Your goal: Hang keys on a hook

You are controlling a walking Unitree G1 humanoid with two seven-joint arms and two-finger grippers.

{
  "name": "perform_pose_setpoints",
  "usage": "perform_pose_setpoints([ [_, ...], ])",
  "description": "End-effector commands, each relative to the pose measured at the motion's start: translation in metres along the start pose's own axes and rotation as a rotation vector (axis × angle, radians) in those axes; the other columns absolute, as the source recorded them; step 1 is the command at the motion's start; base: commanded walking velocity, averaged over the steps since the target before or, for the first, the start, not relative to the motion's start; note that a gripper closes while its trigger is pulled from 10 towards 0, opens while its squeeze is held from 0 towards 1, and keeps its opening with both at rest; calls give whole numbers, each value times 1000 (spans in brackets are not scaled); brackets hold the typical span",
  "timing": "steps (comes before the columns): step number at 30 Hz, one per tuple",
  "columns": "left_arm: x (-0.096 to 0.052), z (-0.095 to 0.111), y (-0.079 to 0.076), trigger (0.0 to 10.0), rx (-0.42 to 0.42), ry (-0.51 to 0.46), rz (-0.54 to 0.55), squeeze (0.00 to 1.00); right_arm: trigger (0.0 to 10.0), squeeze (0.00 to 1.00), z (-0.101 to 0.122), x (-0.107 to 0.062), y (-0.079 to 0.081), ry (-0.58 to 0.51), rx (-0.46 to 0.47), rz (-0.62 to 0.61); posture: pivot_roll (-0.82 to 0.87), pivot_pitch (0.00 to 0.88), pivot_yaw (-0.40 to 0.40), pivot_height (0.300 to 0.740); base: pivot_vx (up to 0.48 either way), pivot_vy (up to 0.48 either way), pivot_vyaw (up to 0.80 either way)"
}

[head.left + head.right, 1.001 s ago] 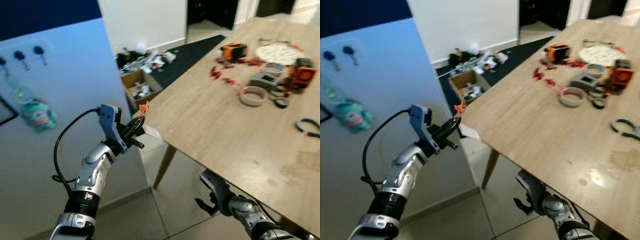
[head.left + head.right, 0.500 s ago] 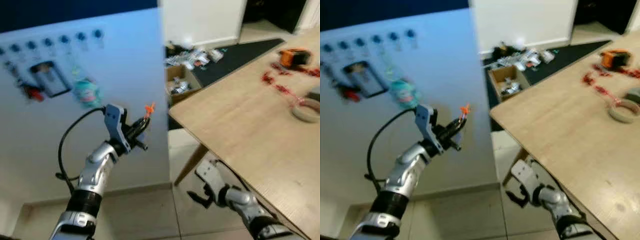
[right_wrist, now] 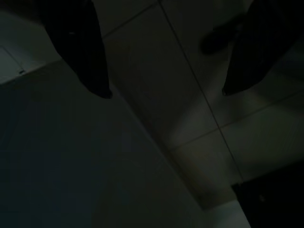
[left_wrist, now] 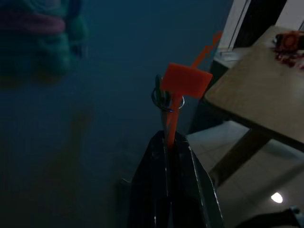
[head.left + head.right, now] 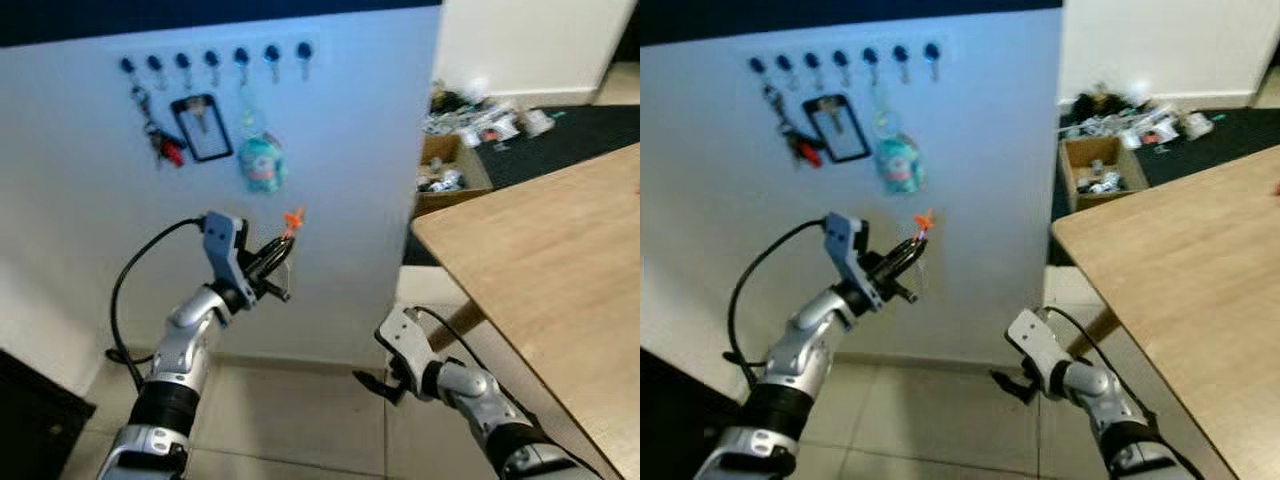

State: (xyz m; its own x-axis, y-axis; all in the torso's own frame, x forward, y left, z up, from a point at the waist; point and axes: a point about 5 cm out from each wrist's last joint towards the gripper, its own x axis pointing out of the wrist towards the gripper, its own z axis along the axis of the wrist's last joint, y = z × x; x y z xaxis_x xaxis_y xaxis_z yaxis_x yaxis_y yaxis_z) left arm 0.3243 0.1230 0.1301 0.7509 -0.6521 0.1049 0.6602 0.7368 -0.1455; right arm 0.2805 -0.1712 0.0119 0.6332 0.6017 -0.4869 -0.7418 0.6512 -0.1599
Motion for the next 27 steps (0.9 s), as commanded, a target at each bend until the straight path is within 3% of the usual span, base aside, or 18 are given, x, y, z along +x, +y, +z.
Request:
perform_pose_setpoints([
  [1, -7, -1, 6, 10000, 7, 3, 29, 0, 10000, 0, 10, 7, 5, -45, -11, 28, -129, 60, 105, 740, 0, 0, 788],
  [21, -5, 2, 0, 10000, 1, -26, -8, 0, 10000, 0, 18, 7, 8, -84, -17, 66, -129, 62, 105, 740, 0, 0, 787],
  [27, -4, 5, -6, 10000, -29, -45, -57, 0, 10000, 0, 23, 9, 6, -111, 9, 41, -129, 62, 105, 740, 0, -142, 0],
])
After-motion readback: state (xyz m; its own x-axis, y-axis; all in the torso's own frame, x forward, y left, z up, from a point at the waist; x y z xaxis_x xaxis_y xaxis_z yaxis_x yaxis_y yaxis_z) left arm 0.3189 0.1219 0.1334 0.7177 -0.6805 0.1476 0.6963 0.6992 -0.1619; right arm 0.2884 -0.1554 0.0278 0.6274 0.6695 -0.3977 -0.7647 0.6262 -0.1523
